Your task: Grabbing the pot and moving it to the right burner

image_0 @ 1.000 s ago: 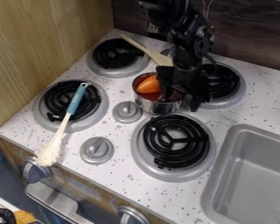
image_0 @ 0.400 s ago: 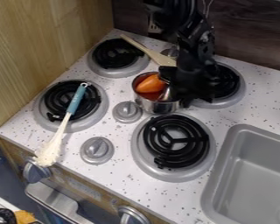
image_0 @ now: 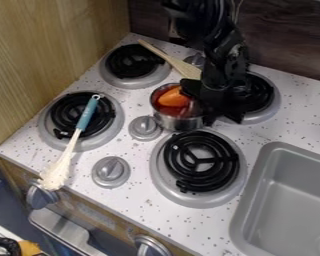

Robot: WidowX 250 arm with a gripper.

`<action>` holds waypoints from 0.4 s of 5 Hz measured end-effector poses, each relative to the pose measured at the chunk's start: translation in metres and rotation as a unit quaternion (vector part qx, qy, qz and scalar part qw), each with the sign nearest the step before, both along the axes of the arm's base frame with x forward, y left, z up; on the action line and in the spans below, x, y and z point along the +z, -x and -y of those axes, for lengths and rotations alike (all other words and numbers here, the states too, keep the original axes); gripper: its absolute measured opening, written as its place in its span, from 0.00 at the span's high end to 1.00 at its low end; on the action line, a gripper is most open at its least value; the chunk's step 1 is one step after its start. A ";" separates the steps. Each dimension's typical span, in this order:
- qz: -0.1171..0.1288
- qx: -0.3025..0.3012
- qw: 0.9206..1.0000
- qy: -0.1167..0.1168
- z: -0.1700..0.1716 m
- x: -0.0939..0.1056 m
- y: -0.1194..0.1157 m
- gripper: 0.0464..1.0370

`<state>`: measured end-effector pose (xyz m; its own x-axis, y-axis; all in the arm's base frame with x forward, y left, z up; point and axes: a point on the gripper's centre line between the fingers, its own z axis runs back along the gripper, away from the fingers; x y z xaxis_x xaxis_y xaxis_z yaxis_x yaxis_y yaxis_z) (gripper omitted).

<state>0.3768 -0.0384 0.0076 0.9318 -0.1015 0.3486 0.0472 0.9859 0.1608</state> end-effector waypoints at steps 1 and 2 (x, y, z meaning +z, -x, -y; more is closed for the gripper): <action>-0.004 0.008 1.000 -0.010 0.003 0.015 0.007 0.96; -0.004 0.028 0.999 -0.021 0.001 0.027 0.014 0.96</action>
